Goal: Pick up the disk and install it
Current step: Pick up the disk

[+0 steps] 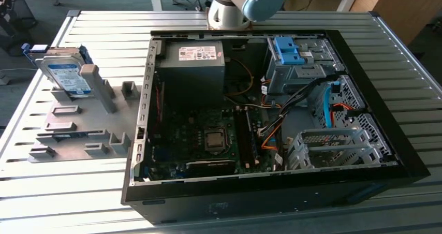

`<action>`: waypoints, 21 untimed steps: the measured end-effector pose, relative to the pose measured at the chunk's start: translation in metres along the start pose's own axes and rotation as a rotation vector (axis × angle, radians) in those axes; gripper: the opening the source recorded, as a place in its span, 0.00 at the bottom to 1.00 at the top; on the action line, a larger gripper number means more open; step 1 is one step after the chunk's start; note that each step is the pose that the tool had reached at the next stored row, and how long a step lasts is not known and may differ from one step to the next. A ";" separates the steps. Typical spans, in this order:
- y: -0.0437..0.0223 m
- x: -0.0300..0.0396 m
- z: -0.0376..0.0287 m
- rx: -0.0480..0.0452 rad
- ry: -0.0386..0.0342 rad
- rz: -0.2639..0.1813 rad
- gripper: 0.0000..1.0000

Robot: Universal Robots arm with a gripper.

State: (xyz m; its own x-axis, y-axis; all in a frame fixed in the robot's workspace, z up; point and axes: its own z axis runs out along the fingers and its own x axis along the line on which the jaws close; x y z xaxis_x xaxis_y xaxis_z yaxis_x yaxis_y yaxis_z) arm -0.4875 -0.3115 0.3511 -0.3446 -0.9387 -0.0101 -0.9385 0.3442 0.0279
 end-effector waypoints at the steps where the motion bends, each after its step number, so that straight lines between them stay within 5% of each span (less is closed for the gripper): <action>1: 0.0001 0.0000 -0.0030 -0.0004 0.0004 0.000 0.11; 21: 0.0002 0.0000 -0.0052 0.0001 0.0000 0.000 0.11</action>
State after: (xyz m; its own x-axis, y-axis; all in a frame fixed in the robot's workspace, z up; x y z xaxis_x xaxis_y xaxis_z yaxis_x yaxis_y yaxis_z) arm -0.4875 -0.3115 0.3563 -0.3445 -0.9387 -0.0101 -0.9385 0.3442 0.0278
